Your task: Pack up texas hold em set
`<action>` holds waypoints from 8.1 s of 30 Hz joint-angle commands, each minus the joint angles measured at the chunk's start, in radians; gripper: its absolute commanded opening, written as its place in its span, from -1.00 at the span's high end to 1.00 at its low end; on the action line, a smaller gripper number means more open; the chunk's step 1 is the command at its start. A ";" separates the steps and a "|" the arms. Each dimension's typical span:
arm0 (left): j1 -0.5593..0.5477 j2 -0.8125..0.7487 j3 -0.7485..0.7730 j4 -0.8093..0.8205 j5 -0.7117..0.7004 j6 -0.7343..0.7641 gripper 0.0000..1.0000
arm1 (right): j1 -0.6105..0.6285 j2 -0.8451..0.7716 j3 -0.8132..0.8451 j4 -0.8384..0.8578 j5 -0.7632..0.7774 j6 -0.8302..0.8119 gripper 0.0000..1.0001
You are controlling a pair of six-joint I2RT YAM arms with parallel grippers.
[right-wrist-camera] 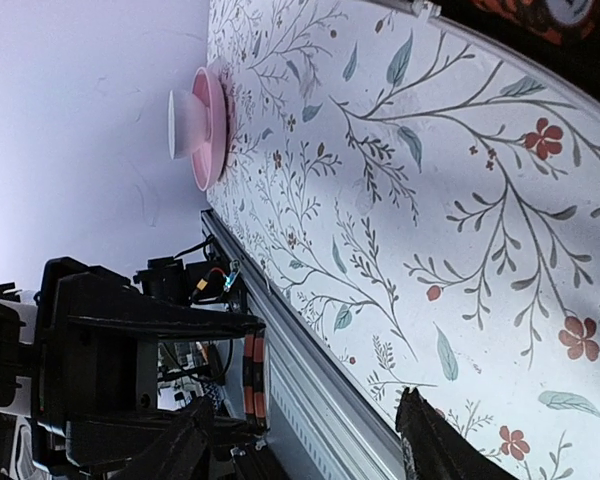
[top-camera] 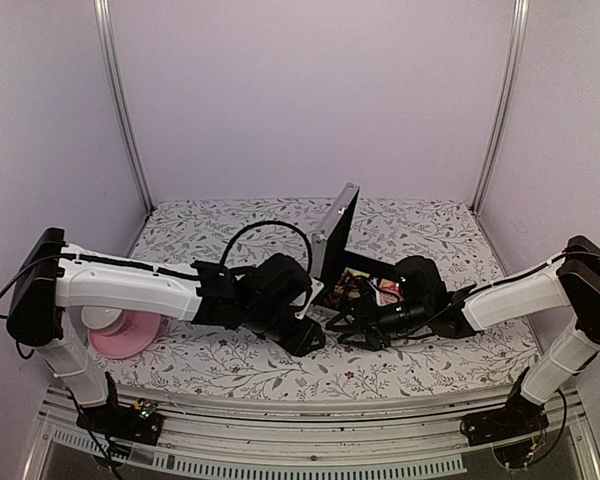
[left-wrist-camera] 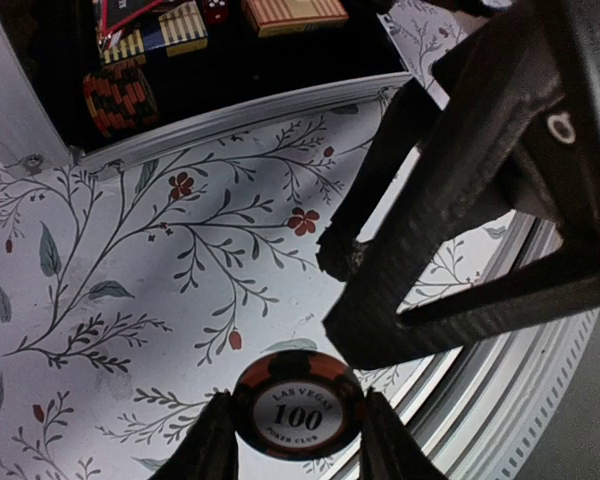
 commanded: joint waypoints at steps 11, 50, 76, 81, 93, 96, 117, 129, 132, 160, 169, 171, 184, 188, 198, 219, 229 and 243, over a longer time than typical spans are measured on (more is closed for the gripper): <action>-0.017 0.010 0.025 0.052 0.012 0.036 0.65 | 0.041 0.113 0.064 0.123 -0.132 0.034 0.17; 0.515 -0.738 -0.756 0.754 -0.405 0.204 -0.51 | -0.072 -0.009 0.295 -0.554 0.666 -0.192 0.95; 0.512 -0.729 -0.912 1.039 -0.339 0.321 -0.47 | -0.039 0.318 0.558 -0.559 0.603 -0.144 0.95; 0.513 -0.706 -0.898 1.032 -0.329 0.323 -0.47 | -0.035 0.319 0.567 -0.560 0.583 -0.141 0.94; 0.512 -0.650 -0.865 1.011 -0.314 0.327 -0.48 | -0.025 0.313 0.569 -0.558 0.538 -0.128 0.42; 0.512 -0.647 -0.864 1.011 -0.316 0.328 -0.48 | -0.024 0.309 0.569 -0.558 0.538 -0.126 0.41; 0.513 -0.614 -0.845 1.001 -0.320 0.340 -0.49 | -0.023 0.352 0.569 -0.519 0.506 -0.109 0.09; 0.512 -0.603 -0.840 0.997 -0.323 0.342 -0.50 | -0.024 0.367 0.569 -0.477 0.483 -0.095 0.07; 0.514 -0.595 -0.834 0.995 -0.324 0.344 -0.50 | -0.024 0.377 0.593 -0.469 0.472 -0.093 0.06; 0.514 -0.608 -0.839 0.993 -0.332 0.348 -0.51 | -0.070 0.042 0.367 -0.636 0.553 -0.410 -0.27; 0.514 -0.625 -0.854 1.005 -0.339 0.349 -0.51 | -0.081 -0.010 0.265 -0.642 0.418 -0.528 -0.41; 0.514 -0.625 -0.855 1.005 -0.340 0.352 -0.51 | -0.081 0.005 0.271 -0.642 0.417 -0.540 -0.41; 0.514 -0.627 -0.855 1.007 -0.344 0.358 -0.51 | -0.082 0.086 0.295 -0.655 0.416 -0.602 -0.41; 0.513 -0.624 -0.854 1.007 -0.344 0.358 -0.51 | -0.056 0.113 0.307 -0.657 0.347 -0.657 -0.41; 0.514 -0.628 -0.856 1.009 -0.343 0.357 -0.51 | 0.077 0.228 0.416 -0.657 0.223 -0.713 -0.39; 0.512 -0.599 -0.501 0.726 -0.008 0.223 -0.53 | 0.065 -0.055 0.377 -0.607 0.380 -0.680 -0.68; 0.507 -0.279 -0.112 0.569 0.223 0.046 -0.53 | -0.340 -0.346 0.039 -0.403 0.221 -0.595 -0.75; 0.468 0.069 0.089 0.616 0.639 -0.130 -0.44 | -0.585 -0.443 -0.117 -0.272 -0.009 -0.581 -0.76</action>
